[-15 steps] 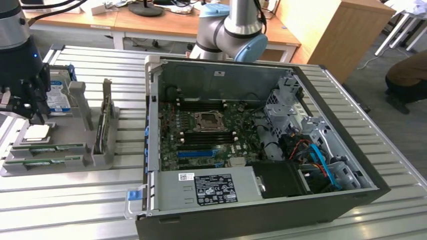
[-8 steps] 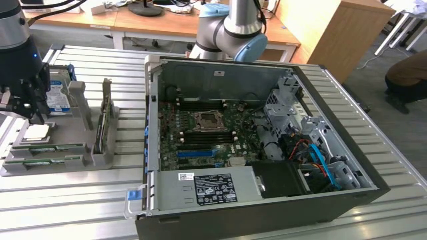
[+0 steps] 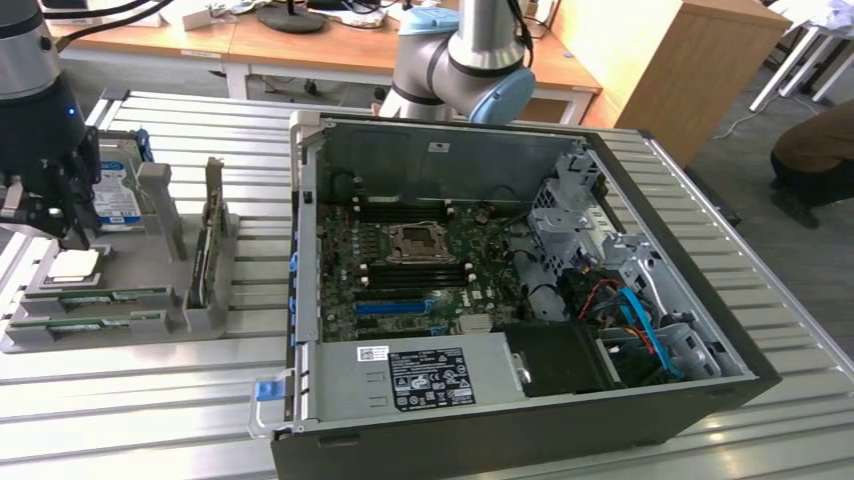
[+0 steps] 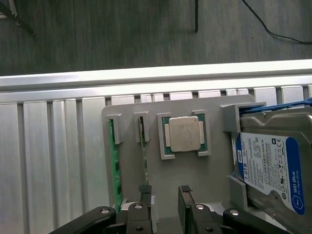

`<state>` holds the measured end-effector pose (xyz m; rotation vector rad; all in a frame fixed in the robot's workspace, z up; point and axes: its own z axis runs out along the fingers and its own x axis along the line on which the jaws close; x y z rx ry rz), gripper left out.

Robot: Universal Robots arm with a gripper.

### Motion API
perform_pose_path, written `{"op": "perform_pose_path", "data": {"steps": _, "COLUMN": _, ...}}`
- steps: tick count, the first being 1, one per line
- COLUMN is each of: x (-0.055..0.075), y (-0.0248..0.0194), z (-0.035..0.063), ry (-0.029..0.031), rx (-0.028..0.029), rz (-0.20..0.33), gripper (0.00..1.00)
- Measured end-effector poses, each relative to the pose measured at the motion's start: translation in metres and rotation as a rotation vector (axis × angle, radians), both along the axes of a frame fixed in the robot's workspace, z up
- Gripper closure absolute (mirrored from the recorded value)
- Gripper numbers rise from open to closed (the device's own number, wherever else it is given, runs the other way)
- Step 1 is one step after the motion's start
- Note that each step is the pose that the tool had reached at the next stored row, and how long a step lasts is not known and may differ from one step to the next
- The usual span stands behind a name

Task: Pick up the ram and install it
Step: 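Pick up the ram and move it above insertion slot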

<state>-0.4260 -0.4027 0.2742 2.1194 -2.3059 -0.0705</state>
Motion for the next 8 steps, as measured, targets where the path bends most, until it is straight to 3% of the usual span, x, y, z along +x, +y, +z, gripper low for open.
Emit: {"op": "perform_pose_path", "data": {"steps": 8, "x": 0.0000, "y": -0.0019, "z": -0.0004, "ry": -0.0002, "rx": 0.0001, "rz": 0.020, "gripper": 0.64}}
